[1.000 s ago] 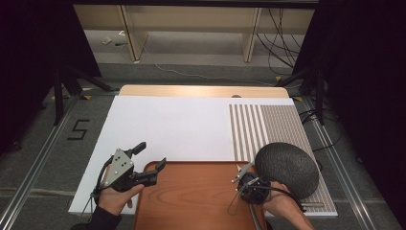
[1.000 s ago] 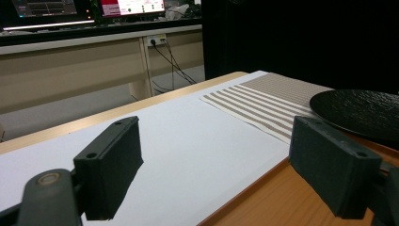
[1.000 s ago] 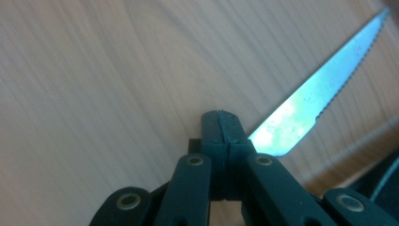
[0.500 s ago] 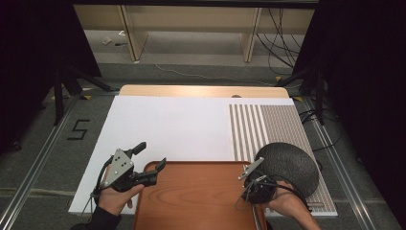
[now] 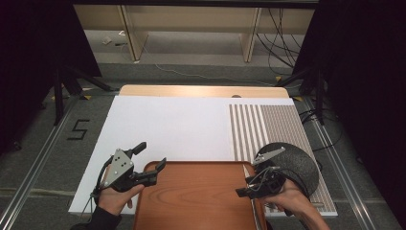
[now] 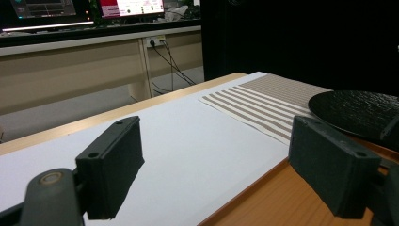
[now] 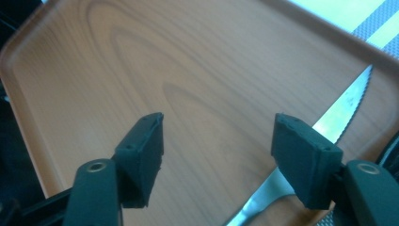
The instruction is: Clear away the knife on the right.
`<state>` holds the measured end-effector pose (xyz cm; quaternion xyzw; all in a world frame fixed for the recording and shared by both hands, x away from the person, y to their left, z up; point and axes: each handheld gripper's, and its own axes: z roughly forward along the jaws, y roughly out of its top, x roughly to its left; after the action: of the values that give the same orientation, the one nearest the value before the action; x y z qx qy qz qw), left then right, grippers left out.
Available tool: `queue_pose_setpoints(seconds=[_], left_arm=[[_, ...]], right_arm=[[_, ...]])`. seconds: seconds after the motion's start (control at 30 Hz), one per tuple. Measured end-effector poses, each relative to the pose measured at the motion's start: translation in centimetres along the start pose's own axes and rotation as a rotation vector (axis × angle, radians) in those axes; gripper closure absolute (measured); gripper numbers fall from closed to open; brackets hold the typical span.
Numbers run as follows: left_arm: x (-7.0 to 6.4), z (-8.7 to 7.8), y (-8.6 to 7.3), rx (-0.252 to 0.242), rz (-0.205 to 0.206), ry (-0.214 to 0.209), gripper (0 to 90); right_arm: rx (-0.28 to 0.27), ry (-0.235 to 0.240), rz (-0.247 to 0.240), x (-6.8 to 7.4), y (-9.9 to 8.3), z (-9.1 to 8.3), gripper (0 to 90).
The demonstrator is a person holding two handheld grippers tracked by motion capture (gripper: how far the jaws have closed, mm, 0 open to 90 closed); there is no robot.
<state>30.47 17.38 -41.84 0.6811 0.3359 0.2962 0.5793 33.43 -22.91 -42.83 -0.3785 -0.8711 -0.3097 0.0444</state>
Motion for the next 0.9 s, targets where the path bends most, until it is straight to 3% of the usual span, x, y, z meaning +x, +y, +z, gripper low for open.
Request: queue_pose_setpoints(seconds=[0.17, 0.57, 0.9], left_arm=[[0.0, 0.0, 0.0, 0.0, -0.003, 0.001, 17.7], [0.0, 0.0, 0.0, 0.007, -0.006, 0.0, 17.7], [0.0, 0.1, -0.1, 0.009, -0.009, -0.002, 17.6]], right_arm=[[-0.06, -0.008, -0.005, 0.2, 0.1, -0.7, 31.4], [-0.134, 0.007, 0.007, 0.1, -0.4, -2.1, 20.7], [-0.192, -0.006, 0.009, 0.1, -1.0, -3.0, 19.5]])
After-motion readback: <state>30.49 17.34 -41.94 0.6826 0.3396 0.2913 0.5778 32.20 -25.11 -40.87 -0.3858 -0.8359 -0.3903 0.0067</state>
